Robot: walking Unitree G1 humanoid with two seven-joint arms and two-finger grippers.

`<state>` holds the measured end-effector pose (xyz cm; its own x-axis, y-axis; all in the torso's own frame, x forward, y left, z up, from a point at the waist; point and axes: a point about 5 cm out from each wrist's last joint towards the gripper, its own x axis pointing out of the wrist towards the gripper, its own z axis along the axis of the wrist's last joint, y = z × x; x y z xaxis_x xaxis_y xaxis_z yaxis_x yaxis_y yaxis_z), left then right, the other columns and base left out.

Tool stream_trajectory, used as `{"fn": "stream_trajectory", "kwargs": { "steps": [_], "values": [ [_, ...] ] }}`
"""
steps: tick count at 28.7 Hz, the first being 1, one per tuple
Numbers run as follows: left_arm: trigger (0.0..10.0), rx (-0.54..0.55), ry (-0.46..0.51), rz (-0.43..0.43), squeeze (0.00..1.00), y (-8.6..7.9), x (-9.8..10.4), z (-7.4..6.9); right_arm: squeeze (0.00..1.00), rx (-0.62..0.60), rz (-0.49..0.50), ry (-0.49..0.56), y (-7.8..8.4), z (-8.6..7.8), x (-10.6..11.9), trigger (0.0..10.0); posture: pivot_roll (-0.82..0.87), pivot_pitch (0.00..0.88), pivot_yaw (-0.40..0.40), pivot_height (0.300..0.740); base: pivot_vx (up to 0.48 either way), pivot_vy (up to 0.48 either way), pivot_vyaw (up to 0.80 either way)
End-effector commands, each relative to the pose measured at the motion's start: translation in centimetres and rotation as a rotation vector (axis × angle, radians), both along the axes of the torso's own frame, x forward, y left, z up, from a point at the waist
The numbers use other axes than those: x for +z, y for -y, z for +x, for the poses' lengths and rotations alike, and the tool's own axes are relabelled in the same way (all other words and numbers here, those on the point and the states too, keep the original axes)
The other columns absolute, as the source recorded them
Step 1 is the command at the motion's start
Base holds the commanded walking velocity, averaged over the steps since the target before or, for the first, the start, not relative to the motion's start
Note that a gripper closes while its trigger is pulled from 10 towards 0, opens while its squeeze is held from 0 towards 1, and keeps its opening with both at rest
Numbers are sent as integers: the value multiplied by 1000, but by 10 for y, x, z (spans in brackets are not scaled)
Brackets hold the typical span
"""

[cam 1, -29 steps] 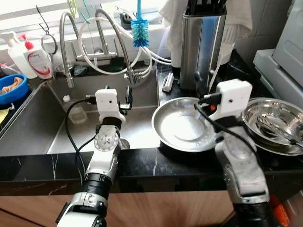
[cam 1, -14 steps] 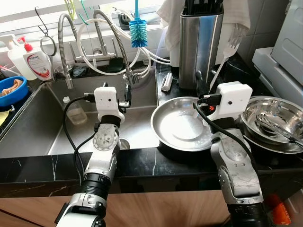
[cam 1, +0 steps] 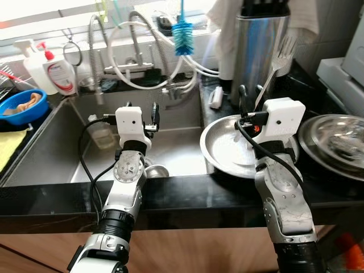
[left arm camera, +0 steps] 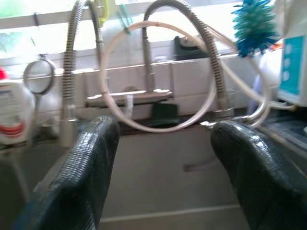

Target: Kitchen organization

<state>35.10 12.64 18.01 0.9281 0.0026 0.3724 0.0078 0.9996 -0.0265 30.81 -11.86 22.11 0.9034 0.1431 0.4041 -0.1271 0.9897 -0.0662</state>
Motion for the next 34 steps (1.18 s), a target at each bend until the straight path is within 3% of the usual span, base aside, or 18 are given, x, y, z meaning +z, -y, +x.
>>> {"fn": "stream_trajectory", "kwargs": {
  "steps": [1, 22, 34],
  "values": [
    [10000, -16, 20, -9, 0, 3, 7, 0, 0, -6, 6, 0, 2, 2, 2, 10000, -296, 0, 150, 740, 0, 480, 0],
    [10000, -15, 10, -1, 0, 2, 8, 2, 0, -9, 18, 6, 5, 9, 9, 10000, -292, 0, 151, 740, 0, 480, 0],
    [10000, -56, -2, 9, 0, 8, 5, 0, 0, 13, 26, -31, 4, 12, 6, 10000, -290, 0, 147, 740, 0, 47, 0]
  ]
}}
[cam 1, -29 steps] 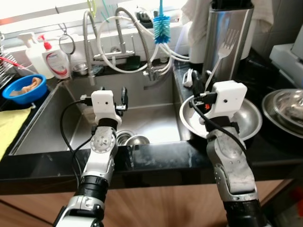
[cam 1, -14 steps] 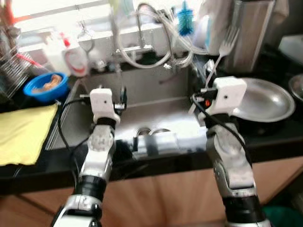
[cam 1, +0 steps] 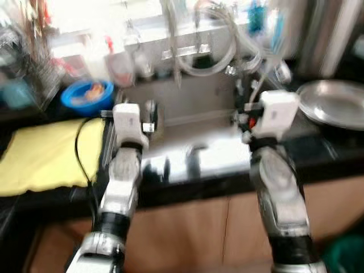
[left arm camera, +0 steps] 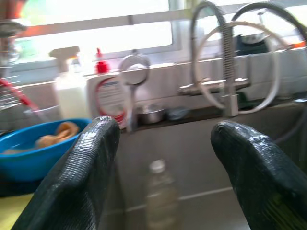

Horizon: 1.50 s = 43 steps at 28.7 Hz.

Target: Kitchen organization

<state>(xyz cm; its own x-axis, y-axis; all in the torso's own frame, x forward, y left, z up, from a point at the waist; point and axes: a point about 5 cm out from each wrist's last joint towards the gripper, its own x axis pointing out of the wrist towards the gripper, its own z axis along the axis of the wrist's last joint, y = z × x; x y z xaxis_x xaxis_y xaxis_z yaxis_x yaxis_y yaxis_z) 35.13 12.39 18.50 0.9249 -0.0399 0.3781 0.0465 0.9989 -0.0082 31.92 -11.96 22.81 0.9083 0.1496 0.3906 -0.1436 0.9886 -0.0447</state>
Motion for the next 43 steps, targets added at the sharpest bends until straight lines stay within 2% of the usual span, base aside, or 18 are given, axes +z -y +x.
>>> {"fn": "stream_trajectory", "kwargs": {
  "steps": [1, 4, 10, 16, 30, 32, 36, 39, 40, 41, 43],
  "values": [
    [10000, -17, -10, -13, 0, 5, 0, 0, 0, -3, 8, -13, 3, 1, -1, 10000, -290, 0, 147, 740, 0, 0, 0],
    [10000, -15, -6, -10, 0, 4, 1, 0, 0, 3, 29, -21, 3, 2, 0, 10000, -289, 0, 146, 740, 0, 0, 0],
    [10000, -16, -7, -6, 0, 4, 1, 0, 0, -10, -20, -37, 4, 3, -3, 10000, -288, 0, 144, 740, 285, 0, 0],
    [10000, -21, -8, -8, 0, 5, 0, 0, 0, 20, 2, -50, 2, 3, -3, 10000, -291, 0, 144, 740, 294, 0, 0],
    [10000, -17, -12, -12, 0, 6, -1, 0, 0, 86, -70, -104, -7, 3, -11, 10000, -293, 0, 137, 740, 288, 0, 0],
    [10000, -16, -15, -8, 0, 6, -1, 1, 0, 86, -90, -145, -8, 3, -13, 10000, -293, 0, 137, 740, 0, 0, 0],
    [10000, -16, -20, -7, 0, 6, -2, 1, 0, 56, -95, -333, -6, 10, -18, 10000, -294, 0, 137, 740, 0, 0, 0],
    [10000, -17, -21, -7, 0, 6, -2, 1, 0, 56, -96, -354, -6, 11, -16, 10000, -298, 0, 138, 740, 0, 0, 0],
    [10000, -18, -23, -7, 0, 6, -2, 1, 0, 64, -90, -375, -6, 13, -15, 10000, -300, 0, 139, 740, 0, 0, 0],
    [10000, -22, -26, -8, 0, 7, -3, 1, 0, 75, -52, -470, -4, 19, -14, 10000, -304, 0, 139, 740, 0, 0, 0],
    [10000, -23, -27, -9, 0, 8, -3, 1, 0, 88, -45, -503, -3, 21, -16, 10000, -305, 0, 138, 740, 0, 0, 0]
  ]
}}
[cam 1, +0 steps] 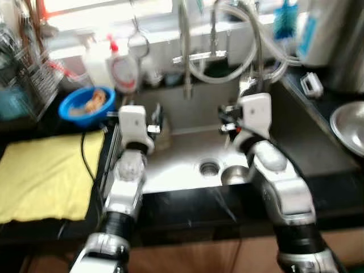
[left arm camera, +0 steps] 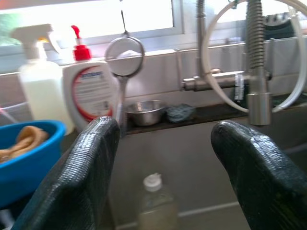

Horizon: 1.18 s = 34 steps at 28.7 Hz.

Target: Kitchen organization

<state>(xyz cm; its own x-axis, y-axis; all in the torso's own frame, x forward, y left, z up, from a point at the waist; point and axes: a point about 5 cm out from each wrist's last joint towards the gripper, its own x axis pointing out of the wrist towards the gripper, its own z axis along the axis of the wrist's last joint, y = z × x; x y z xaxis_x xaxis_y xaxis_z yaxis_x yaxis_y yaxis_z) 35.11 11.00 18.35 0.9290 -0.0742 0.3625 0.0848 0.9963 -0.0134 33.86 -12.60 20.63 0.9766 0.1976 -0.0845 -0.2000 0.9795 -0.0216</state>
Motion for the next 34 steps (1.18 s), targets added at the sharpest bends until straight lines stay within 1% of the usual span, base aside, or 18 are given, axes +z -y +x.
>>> {"fn": "stream_trajectory", "kwargs": {
  "steps": [1, 3, 5, 6, 8, 9, 10, 11, 12, 13, 23, 24, 25, 28, 29, 30, 32, 34],
  "values": [
    [10000, 14, -11, -5, 0, -5, -2, 1, 0, 48, 30, -40, -8, 3, 5, 10000, -305, 0, 138, 740, 0, 0, 0],
    [10000, 14, -11, -5, 0, -5, -2, 1, 0, 52, 30, -43, -8, 4, 4, 10000, -305, 0, 138, 740, 0, 0, 0],
    [10000, 11, -11, -6, 0, -5, -1, 1, 0, 62, 15, -96, -3, 10, -4, 10000, -298, 0, 134, 740, 0, 0, 0],
    [10000, 11, -11, -6, 0, -5, -1, 1, 0, 62, 15, -96, -3, 10, -4, 10000, -298, 0, 134, 740, 0, 0, 0],
    [10000, 11, -12, -2, 0, -6, -2, 1, 0, 91, 2, -159, -4, 11, -14, 10000, -290, 0, 130, 740, 0, 0, 0],
    [10000, 11, -12, -2, 0, -6, -2, 1, 0, 91, 2, -159, -4, 11, -14, 10000, -290, 0, 130, 740, 0, 0, 0],
    [10000, 12, -13, -2, 0, -6, -2, 1, 369, 88, 1, -190, -4, 10, -17, 10000, -286, 0, 128, 740, 0, 0, 0],
    [10000, 13, -13, -2, 0, -7, -2, 1, 953, 86, 5, -199, -5, 10, -18, 10000, -286, 0, 128, 740, 0, 0, 0],
    [10000, 13, -13, -2, 0, -7, -2, 1, 953, 86, 5, -199, -5, 10, -18, 10000, -286, 0, 128, 740, 0, 0, 0],
    [10000, 14, -14, -1, 0, -8, -2, 1, 1000, 80, 17, -219, -4, 10, -18, 10000, -286, 0, 128, 740, 0, 0, 0],
    [10000, 8, -18, -1, 0, -6, -3, 0, 1000, 57, 23, -229, -1, 12, -18, 10000, -285, 0, 130, 740, 0, 0, 0],
    [10000, 8, -18, 0, 0, -7, -3, 0, 0, 52, 18, -210, 0, 12, -15, 10000, -285, 0, 130, 740, 0, 0, 0],
    [10000, 8, -18, 0, 0, -7, -3, 0, 0, 52, 18, -210, 0, 12, -15, 10000, -285, 0, 130, 740, 0, 0, 0],
    [10000, 11, -17, 1, 0, -7, -2, 0, 0, 36, 8, -157, 2, 13, -10, 10000, -282, 0, 131, 740, 0, 0, 0],
    [10000, 11, -17, 2, 0, -7, -2, 0, 0, 18, -4, -111, 3, 13, -6, 10000, -282, 0, 131, 740, 0, 0, 0],
    [10000, 11, -17, 2, 0, -7, -2, 0, 0, 12, -5, -94, 4, 12, -5, 10000, -282, 0, 131, 740, 0, 0, 0],
    [10000, 11, -17, 3, 0, -8, -3, 0, 0, 2, 21, -38, 3, 8, 2, 10000, -288, 0, 135, 740, 0, 0, 0],
    [10000, 7, -18, 2, 0, -6, -3, 0, 0, 0, 18, -30, 5, 4, 5, 10000, -289, 0, 136, 740, 0, 0, 0]
  ]
}}
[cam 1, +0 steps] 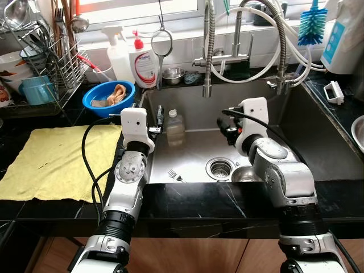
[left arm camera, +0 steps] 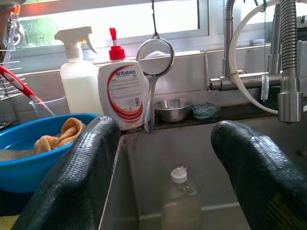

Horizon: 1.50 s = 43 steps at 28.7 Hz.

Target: Kitchen organization

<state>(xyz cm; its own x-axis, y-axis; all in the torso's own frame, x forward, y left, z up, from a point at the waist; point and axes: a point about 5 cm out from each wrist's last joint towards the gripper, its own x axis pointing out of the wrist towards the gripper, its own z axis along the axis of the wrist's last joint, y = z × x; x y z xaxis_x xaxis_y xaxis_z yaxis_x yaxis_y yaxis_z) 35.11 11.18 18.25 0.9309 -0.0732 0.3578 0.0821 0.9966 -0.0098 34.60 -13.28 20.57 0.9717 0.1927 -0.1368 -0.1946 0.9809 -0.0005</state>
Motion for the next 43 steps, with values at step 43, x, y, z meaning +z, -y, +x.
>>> {"fn": "stream_trajectory", "kwargs": {
  "steps": [43],
  "values": [
    [10000, 38, -4, -52, 0, 5, -18, -18, 0, -60, -58, 485, 9, -61, 6, 10000, -315, 0, 54, 740, 0, 0, 0]
  ]
}}
